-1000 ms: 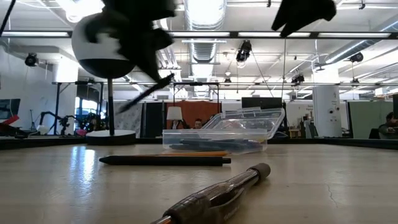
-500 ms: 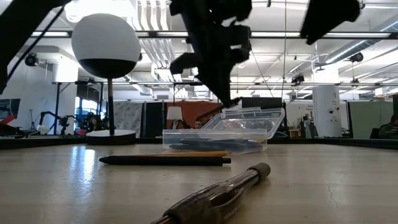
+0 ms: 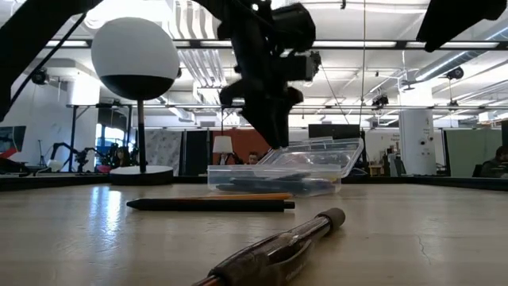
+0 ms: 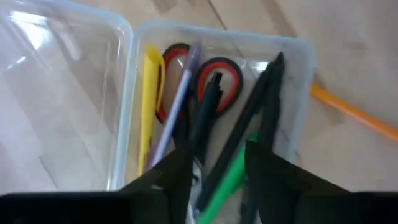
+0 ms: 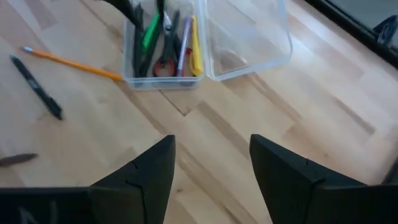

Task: Pick & place school supplies into a supply box
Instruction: Put the brown pen into the transparent supply box

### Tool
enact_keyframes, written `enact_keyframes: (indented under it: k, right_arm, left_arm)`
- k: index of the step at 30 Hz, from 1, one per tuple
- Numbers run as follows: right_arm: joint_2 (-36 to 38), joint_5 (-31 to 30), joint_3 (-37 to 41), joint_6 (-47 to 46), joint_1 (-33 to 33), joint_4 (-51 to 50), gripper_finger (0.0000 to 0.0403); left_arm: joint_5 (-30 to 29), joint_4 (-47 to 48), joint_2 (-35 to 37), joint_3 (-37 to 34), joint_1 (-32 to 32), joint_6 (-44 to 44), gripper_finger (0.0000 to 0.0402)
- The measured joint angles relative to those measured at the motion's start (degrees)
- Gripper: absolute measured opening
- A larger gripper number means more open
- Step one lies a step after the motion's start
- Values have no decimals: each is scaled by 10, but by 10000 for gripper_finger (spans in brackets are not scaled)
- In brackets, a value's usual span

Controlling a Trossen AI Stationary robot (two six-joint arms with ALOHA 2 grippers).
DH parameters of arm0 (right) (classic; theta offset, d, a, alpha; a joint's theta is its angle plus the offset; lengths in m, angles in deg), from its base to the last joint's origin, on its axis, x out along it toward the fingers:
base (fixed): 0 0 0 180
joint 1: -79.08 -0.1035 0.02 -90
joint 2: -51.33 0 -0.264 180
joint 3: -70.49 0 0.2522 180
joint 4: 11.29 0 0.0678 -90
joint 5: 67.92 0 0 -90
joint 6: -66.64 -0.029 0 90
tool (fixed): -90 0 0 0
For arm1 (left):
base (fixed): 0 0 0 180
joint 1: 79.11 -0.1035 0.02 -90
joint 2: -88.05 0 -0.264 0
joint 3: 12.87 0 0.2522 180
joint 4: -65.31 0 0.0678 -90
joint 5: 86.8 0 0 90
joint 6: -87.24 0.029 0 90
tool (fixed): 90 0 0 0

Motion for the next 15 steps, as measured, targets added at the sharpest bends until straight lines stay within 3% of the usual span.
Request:
enact_keyframes:
  k: [5, 9, 15]
  right_arm:
    - [0, 11, 18, 61, 12, 44, 198]
    - [-1, 50, 40, 157, 36, 142, 198]
    - [-2, 156, 81, 315, 91, 285, 198]
  left_arm:
    - [-1, 28, 49, -9, 34, -75, 153]
    - [-1, 30, 113, -42, 67, -128, 154]
    - [-3, -40, 223, -169, 101, -251, 154]
